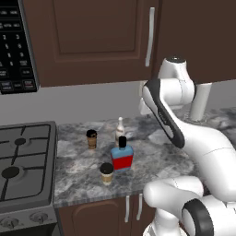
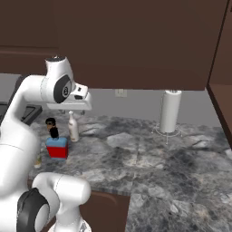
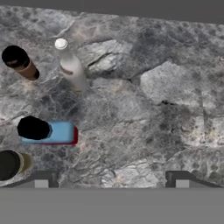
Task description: Sort all alcoholic drinks to one cabinet, and non-alcoholic drinks to the other.
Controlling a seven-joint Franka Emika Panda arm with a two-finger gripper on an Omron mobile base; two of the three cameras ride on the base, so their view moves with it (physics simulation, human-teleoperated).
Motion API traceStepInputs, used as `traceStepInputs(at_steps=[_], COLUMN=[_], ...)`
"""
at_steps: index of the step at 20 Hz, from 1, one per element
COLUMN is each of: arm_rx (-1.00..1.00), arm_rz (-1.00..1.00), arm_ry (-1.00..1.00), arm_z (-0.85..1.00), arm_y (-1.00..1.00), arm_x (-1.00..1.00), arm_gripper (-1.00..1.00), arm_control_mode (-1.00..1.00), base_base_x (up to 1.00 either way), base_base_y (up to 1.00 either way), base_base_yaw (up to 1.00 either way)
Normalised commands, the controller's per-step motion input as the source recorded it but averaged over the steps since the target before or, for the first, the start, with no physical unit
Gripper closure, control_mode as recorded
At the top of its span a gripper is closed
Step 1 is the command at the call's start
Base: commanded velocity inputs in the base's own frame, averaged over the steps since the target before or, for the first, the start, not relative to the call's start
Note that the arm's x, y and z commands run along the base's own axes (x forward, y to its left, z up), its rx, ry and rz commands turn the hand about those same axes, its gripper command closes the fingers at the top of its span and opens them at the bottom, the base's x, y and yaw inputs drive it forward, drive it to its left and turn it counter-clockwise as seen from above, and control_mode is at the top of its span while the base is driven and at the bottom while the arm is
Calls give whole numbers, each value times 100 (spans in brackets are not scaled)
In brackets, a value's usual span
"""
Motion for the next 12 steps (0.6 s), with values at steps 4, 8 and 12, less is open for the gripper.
traceStepInputs(at_steps=[4, 8, 12], arm_rx=[-9, -5, -1], arm_rz=[0, 0, 0], arm_ry=[0, 0, 0], arm_z=[-24, -21, -17], arm_y=[39, 46, 41], arm_x=[-36, -30, -38], arm_gripper=[-100, -100, -100], arm_control_mode=[-100, -100, -100], base_base_x=[0, 0, 0], base_base_y=[0, 0, 0], base_base_yaw=[0, 0, 0])
